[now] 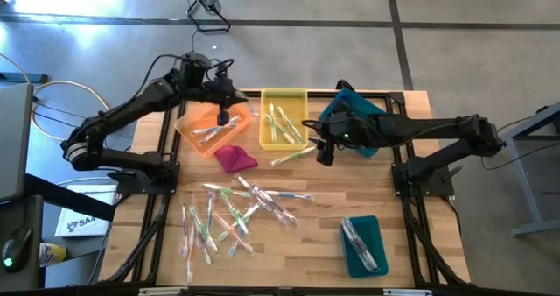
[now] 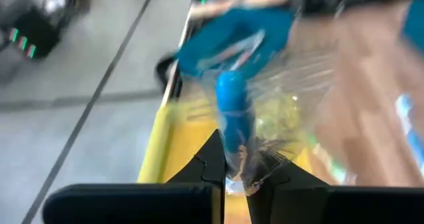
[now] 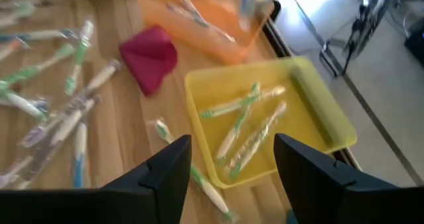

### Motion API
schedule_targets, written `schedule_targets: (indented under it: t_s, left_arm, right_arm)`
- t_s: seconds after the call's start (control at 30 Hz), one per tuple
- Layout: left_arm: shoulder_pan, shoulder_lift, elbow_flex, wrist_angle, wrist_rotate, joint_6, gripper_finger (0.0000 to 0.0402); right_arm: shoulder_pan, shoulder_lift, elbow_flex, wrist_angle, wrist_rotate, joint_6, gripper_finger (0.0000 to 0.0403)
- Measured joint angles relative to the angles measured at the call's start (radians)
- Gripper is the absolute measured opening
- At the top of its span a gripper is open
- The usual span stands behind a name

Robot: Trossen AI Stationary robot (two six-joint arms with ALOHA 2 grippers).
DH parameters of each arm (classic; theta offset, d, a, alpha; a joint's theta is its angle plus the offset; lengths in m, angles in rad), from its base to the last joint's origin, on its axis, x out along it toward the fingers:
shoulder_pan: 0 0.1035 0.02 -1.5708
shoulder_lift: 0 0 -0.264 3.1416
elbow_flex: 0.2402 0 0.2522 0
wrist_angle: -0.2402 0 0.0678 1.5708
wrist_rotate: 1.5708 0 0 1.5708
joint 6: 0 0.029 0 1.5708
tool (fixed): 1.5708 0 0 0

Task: Pick & Place Toothbrushes
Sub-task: Put the blue toothbrush into the orange bin

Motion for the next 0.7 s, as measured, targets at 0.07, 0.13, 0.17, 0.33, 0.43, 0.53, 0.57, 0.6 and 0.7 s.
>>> schedule_targets:
  t_s: [0.07, 0.13, 0.17, 0.33, 0.43, 0.53, 0.57, 0.6, 0.7]
  left_arm:
    - [0.004, 0.001, 0.040, -0.101, -0.079, 0.024, 0.0019]
    - [0.005, 0.001, 0.071, -0.187, -0.150, 0.032, 0.0019]
    - [0.005, 0.001, 0.080, -0.227, -0.181, 0.036, 0.0019]
    - [0.005, 0.001, 0.085, -0.391, -0.282, 0.041, 0.0019]
    - [0.004, 0.020, 0.085, -0.453, -0.358, 0.016, 0.0019]
    - [0.005, 0.056, 0.085, -0.486, -0.425, -0.009, 0.0019]
    - [0.005, 0.071, 0.086, -0.488, -0.442, -0.016, 0.0019]
    - [0.010, 0.090, 0.086, -0.495, -0.457, -0.019, 0.0019]
    - [0.030, 0.149, 0.086, -0.501, -0.439, -0.024, 0.0019]
  right_arm:
    - [-0.016, 0.025, 0.000, -0.005, -0.009, 0.003, 0.0200]
    - [-0.028, 0.048, 0.000, -0.004, -0.026, 0.003, 0.0194]
    - [-0.033, 0.063, 0.000, -0.003, -0.026, 0.003, 0.0191]
    - [-0.037, 0.104, 0.000, 0.007, -0.028, 0.002, 0.0177]
    - [-0.036, 0.112, 0.000, 0.013, -0.028, 0.002, 0.0169]
    - [-0.034, 0.112, 0.000, 0.026, -0.038, 0.003, 0.0163]
    - [-0.034, 0.112, 0.000, 0.028, -0.050, 0.003, 0.0161]
    - [-0.034, 0.112, 0.000, 0.030, -0.062, 0.003, 0.0159]
    - [-0.034, 0.112, 0.000, 0.035, -0.095, 0.003, 0.0153]
